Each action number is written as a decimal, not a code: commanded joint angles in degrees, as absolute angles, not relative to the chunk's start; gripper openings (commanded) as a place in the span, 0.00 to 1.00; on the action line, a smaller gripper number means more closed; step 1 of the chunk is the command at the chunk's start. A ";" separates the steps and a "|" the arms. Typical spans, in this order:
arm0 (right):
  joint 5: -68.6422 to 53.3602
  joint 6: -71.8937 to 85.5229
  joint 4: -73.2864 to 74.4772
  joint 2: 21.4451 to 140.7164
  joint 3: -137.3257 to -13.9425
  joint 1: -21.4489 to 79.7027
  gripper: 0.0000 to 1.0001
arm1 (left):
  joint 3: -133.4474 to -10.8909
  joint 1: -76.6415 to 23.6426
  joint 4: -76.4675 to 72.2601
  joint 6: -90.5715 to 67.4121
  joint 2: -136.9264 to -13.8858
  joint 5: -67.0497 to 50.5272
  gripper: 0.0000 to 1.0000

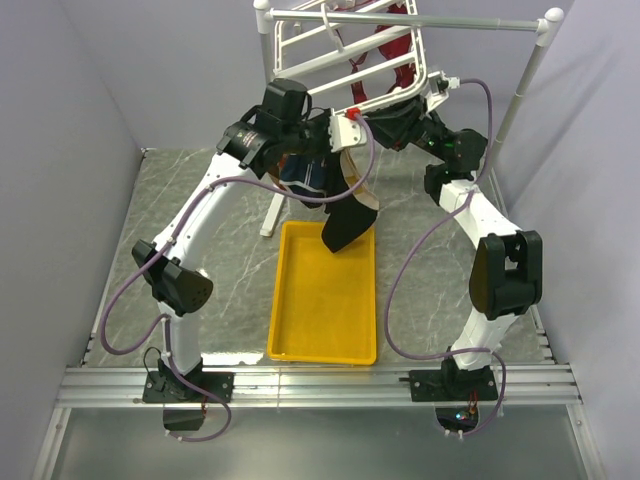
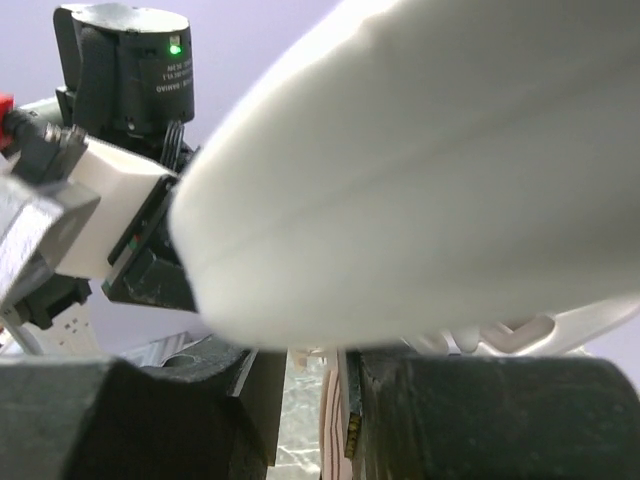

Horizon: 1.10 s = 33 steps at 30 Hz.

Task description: Clip the underwear to the hanger

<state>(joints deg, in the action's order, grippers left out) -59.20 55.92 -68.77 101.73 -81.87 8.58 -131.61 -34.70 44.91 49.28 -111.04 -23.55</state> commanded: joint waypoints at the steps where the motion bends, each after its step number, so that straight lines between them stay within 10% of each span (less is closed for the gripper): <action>1: -60.73 53.62 -71.54 102.57 -80.51 10.02 0.00 | -135.00 -34.01 37.53 45.80 -110.30 -21.09 0.00; 33: -55.46 45.45 -65.13 103.89 -84.29 11.51 0.00 | -137.46 -33.49 31.47 37.09 -114.17 -17.76 0.00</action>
